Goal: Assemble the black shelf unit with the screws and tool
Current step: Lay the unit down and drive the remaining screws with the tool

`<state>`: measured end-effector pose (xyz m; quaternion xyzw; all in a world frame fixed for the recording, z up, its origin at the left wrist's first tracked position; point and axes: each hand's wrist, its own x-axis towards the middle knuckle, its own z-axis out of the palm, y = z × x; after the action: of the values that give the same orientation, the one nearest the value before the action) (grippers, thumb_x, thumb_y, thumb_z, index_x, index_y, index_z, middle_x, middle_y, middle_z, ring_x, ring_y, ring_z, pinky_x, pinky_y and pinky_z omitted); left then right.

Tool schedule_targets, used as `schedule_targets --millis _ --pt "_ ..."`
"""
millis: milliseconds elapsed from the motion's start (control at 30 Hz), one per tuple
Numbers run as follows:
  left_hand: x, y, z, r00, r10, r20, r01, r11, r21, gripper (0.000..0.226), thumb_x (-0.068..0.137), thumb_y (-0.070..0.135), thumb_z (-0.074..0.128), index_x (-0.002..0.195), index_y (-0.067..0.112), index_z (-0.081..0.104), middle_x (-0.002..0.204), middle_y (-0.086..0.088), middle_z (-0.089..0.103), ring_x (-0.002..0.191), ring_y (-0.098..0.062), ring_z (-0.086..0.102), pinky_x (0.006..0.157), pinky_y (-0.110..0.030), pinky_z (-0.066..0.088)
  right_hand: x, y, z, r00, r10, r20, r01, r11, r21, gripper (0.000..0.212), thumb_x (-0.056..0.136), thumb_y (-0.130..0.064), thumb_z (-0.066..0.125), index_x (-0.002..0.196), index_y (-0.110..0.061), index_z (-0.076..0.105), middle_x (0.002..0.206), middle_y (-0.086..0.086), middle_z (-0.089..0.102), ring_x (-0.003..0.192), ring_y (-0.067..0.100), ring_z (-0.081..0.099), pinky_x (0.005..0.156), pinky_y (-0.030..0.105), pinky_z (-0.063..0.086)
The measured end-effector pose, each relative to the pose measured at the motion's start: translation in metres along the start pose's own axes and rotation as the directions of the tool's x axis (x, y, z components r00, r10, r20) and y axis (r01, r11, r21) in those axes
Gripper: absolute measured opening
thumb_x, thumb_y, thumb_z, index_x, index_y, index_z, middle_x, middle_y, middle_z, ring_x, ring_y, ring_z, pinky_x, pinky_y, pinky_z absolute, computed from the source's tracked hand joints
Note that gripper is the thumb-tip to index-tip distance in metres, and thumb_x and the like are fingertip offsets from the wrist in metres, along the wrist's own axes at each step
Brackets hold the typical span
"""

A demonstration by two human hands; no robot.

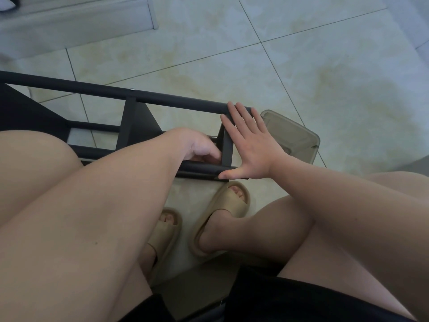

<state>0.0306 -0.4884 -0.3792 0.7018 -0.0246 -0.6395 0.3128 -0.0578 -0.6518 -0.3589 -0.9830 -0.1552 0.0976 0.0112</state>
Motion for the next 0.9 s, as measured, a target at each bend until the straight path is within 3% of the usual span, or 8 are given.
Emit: schedule_targets --millis 133,267,400,533,667,800,900 --pt "-0.0024 0.0031 0.0001 1.000 0.000 0.000 0.000 1.000 0.009 0.010 0.091 0.003 0.060 0.088 0.007 0.069 0.067 -0.002 0.071 0.072 -0.021 0.065 0.071 -0.027 0.051 -0.0002 -0.0008 0.0006 1.000 -0.004 -0.016 0.004 1.000 0.005 0.137 0.067 -0.099 0.036 0.161 -0.004 0.008 0.168 0.020 -0.007 0.156 0.034 -0.009 0.125 0.052 -0.006" --pt "-0.0040 0.0049 0.0006 1.000 0.001 0.003 -0.001 1.000 0.013 0.025 0.090 0.000 0.059 0.112 -0.001 0.070 0.086 -0.012 0.069 0.085 -0.028 0.064 0.083 -0.035 0.052 -0.0005 -0.0005 0.0010 1.000 -0.002 -0.011 0.002 1.000 -0.001 0.137 0.067 -0.100 0.035 0.161 -0.004 0.007 0.168 0.019 -0.007 0.156 0.034 -0.010 0.125 0.052 -0.006" --pt "-0.0041 0.0044 0.0011 0.999 0.032 -0.031 -0.032 0.999 0.009 0.030 0.088 -0.003 0.058 0.116 -0.001 0.070 0.105 -0.021 0.069 0.093 -0.031 0.065 0.099 -0.044 0.051 -0.0001 0.0002 0.0010 1.000 0.000 -0.010 0.000 1.000 0.001 0.136 0.067 -0.099 0.035 0.161 -0.005 0.006 0.168 0.019 -0.008 0.156 0.034 -0.011 0.125 0.051 -0.007" --pt "-0.0031 0.0018 0.0014 0.998 0.053 -0.033 -0.053 0.999 0.002 0.033 0.088 -0.004 0.056 0.117 0.001 0.070 0.122 -0.025 0.067 0.103 -0.033 0.066 0.105 -0.045 0.047 -0.0002 0.0001 0.0014 1.000 -0.001 -0.011 0.001 1.000 0.002 0.136 0.068 -0.099 0.035 0.161 -0.005 0.006 0.168 0.019 -0.008 0.156 0.033 -0.011 0.125 0.051 -0.008" --pt "-0.0042 0.0006 0.0023 0.998 0.060 -0.005 -0.060 0.998 -0.027 0.033 0.090 -0.006 0.053 0.118 0.001 0.069 0.119 -0.025 0.068 0.099 -0.031 0.065 0.102 -0.044 0.049 -0.0007 -0.0004 0.0015 1.000 -0.003 -0.024 0.003 1.000 0.012 0.136 0.067 -0.099 0.036 0.161 -0.005 0.006 0.168 0.018 -0.008 0.156 0.033 -0.011 0.125 0.051 -0.007" --pt "-0.0056 0.0012 0.0033 0.999 0.033 0.009 -0.032 0.999 -0.027 0.026 0.092 0.000 0.055 0.114 0.004 0.070 0.097 -0.014 0.070 0.095 -0.031 0.064 0.101 -0.043 0.049 -0.0007 -0.0005 0.0016 1.000 -0.002 -0.016 0.002 1.000 0.008 0.137 0.067 -0.100 0.036 0.161 -0.005 0.006 0.168 0.019 -0.008 0.156 0.033 -0.011 0.125 0.051 -0.007" --pt "-0.0048 0.0020 0.0040 0.999 0.028 -0.044 -0.026 0.999 0.026 0.017 0.091 0.006 0.059 0.105 0.005 0.070 0.093 -0.010 0.070 0.089 -0.027 0.063 0.091 -0.036 0.049 0.0005 0.0006 0.0005 1.000 0.003 -0.003 -0.003 1.000 0.000 0.137 0.066 -0.100 0.034 0.161 -0.005 0.006 0.168 0.018 -0.009 0.156 0.033 -0.012 0.125 0.051 -0.007"
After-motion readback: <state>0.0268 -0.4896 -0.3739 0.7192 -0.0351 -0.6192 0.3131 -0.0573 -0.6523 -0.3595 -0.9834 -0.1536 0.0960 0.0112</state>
